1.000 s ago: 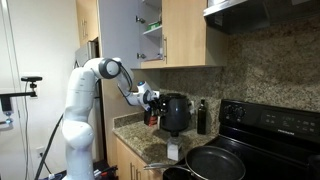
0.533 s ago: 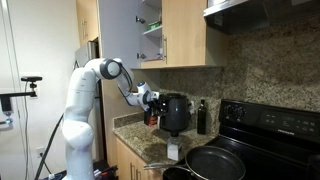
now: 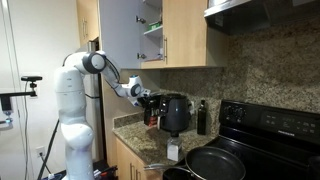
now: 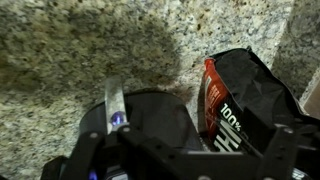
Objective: Turn on the airfryer
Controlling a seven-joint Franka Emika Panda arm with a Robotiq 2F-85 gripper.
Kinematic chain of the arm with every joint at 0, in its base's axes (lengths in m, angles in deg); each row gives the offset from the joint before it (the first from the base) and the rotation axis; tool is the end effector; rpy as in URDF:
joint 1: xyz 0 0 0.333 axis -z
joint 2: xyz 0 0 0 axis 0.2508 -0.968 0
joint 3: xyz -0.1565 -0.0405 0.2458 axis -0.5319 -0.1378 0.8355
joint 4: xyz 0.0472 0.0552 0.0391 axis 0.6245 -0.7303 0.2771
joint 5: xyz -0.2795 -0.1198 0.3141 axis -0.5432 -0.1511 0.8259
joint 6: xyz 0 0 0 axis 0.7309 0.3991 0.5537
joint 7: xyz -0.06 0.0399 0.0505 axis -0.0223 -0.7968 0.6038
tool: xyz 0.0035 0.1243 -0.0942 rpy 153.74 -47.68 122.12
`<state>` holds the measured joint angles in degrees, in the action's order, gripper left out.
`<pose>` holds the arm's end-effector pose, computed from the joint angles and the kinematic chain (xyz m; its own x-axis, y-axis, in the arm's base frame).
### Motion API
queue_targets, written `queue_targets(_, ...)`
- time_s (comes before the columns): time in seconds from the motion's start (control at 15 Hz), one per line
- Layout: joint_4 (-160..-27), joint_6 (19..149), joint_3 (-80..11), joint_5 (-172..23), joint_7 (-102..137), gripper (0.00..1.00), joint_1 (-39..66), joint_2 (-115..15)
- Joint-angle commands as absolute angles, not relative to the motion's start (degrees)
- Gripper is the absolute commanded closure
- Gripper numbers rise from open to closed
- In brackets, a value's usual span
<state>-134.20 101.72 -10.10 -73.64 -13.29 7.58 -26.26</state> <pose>0.5255 0.2685 0.3450 0.9061 -0.1373 0.4003 -0.0627 -0.9790 -0.1939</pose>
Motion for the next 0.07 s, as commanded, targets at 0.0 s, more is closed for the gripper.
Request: queue_targets(0.0,-135.27,100.51,-11.62,-73.76,-13.27,0.00,6.45,-23.96)
